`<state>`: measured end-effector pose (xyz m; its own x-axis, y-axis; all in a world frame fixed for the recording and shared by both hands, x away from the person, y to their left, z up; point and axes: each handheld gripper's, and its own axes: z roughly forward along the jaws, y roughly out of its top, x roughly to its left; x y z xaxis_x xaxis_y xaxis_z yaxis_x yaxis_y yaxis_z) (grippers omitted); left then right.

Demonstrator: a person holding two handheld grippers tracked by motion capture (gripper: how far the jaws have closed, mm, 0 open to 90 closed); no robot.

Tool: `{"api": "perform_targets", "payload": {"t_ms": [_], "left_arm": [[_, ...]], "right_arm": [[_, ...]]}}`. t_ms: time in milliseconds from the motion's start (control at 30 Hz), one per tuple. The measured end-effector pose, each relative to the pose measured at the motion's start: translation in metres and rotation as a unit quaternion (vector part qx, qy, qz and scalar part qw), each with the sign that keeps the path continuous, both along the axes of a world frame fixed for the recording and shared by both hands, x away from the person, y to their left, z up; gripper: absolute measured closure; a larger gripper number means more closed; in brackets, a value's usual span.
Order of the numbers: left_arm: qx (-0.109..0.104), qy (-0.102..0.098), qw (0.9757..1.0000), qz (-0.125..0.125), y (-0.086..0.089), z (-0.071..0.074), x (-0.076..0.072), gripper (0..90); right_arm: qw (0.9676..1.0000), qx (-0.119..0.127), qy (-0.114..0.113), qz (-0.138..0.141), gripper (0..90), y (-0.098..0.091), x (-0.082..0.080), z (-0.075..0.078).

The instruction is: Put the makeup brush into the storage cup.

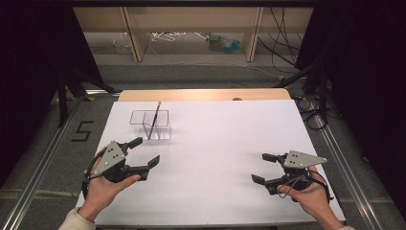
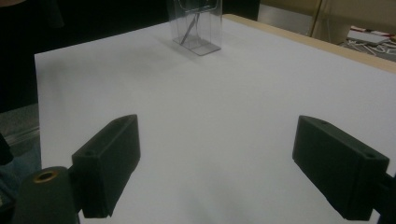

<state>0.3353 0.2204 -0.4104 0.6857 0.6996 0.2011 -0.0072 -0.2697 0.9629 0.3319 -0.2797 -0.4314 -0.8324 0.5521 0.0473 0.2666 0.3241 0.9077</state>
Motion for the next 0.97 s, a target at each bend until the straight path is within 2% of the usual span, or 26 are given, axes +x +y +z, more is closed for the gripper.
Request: {"api": "perform_targets", "payload": {"t_ms": [567, 633, 667, 767, 800, 833, 900, 933, 967], "left_arm": [[0.006, 0.005, 0.9999, -0.007, 0.002, -0.007, -0.01, 15.8], [0.005, 0.004, 0.9999, -0.01, 0.002, -0.008, -0.01, 15.8], [0.005, 0.004, 0.9999, -0.01, 0.002, -0.008, -0.01, 15.7], [0.005, 0.003, 0.9999, -0.013, 0.002, -0.008, -0.009, 15.8], [0.01, -0.004, 0.9998, -0.016, 0.002, -0.008, -0.007, 15.8], [-0.053, 0.052, 0.9972, -0.012, -0.006, -0.013, -0.015, 15.8], [-0.059, 0.061, 0.9963, -0.014, -0.007, -0.014, -0.016, 15.8], [-0.057, 0.056, 0.9967, -0.015, -0.007, -0.014, -0.015, 15.8], [-0.058, 0.054, 0.9967, -0.016, -0.008, -0.015, -0.014, 15.7]], "right_arm": [[0.9999, 0.012, 0.006, 0.003, 15.9, 0.001, 0.0, -0.001], [0.9999, 0.011, 0.006, 0.003, 15.9, 0.001, 0.0, -0.001], [1.0, 0.002, 0.009, 0.002, 15.9, 0.0, -0.001, 0.0], [0.9999, 0.014, 0.0, 0.004, 15.9, 0.001, 0.001, -0.001], [0.9999, 0.014, 0.001, 0.004, 15.9, 0.001, 0.001, -0.001], [0.9999, 0.015, 0.0, 0.005, 15.9, 0.001, 0.001, -0.001], [0.9999, 0.014, -0.003, 0.005, 15.9, 0.0, 0.001, -0.001], [0.9996, 0.025, -0.008, 0.007, 15.8, 0.001, 0.002, -0.002], [0.9996, 0.024, -0.007, 0.008, 15.9, 0.001, 0.002, -0.002]]}}
